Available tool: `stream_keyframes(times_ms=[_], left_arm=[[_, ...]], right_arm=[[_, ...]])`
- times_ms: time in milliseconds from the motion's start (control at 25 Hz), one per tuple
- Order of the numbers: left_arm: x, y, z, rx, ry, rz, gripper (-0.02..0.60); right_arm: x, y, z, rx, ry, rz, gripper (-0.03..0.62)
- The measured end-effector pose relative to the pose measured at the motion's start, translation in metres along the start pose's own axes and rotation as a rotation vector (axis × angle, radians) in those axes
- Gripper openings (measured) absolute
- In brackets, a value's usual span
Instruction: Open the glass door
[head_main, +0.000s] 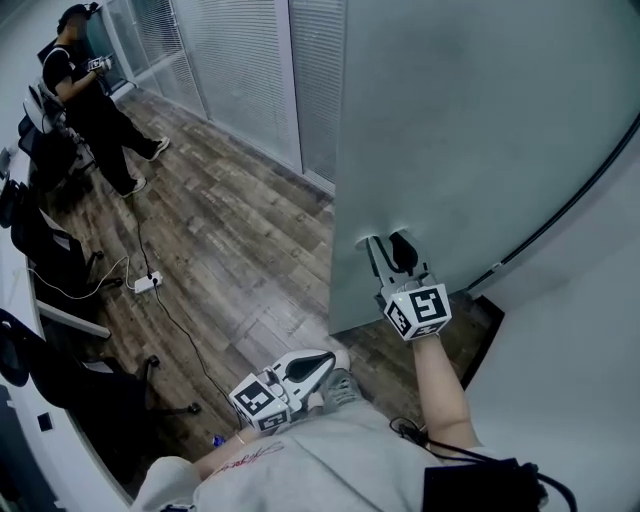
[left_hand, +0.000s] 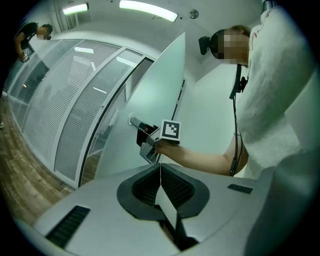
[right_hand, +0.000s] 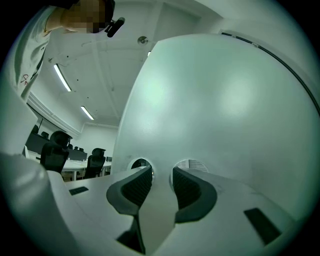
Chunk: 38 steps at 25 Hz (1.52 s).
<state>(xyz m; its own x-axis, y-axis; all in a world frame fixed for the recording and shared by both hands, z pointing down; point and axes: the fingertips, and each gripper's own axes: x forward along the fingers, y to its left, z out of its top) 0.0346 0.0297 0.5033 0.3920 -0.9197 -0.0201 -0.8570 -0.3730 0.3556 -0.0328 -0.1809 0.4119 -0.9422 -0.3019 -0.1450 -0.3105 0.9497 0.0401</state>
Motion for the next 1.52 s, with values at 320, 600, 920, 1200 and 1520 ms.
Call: stream_keyframes(times_ms=[320, 600, 920, 1200, 1520], left_arm=[[0.013, -0.030, -0.004, 0.067, 0.026, -0.022, 0.018], [0.029, -0.054, 0.005, 0.036, -0.022, 0.020, 0.018], [0.044, -0.102, -0.002, 0.099, -0.007, 0.003, 0.018], [0.048, -0.124, 0.001, 0.085, -0.030, -0.054, 0.018], [0.055, -0.174, -0.012, 0.117, -0.009, -0.214, 0.018]], right_arm=[[-0.044, 0.012, 0.007, 0.022, -0.018, 0.028, 0.133], [-0.072, 0.032, 0.010, 0.023, 0.003, 0.079, 0.133], [-0.117, 0.035, 0.016, 0.040, -0.002, 0.109, 0.133], [-0.151, 0.045, 0.022, 0.043, -0.014, 0.124, 0.133], [-0.200, 0.043, 0.026, 0.046, -0.001, 0.140, 0.133]])
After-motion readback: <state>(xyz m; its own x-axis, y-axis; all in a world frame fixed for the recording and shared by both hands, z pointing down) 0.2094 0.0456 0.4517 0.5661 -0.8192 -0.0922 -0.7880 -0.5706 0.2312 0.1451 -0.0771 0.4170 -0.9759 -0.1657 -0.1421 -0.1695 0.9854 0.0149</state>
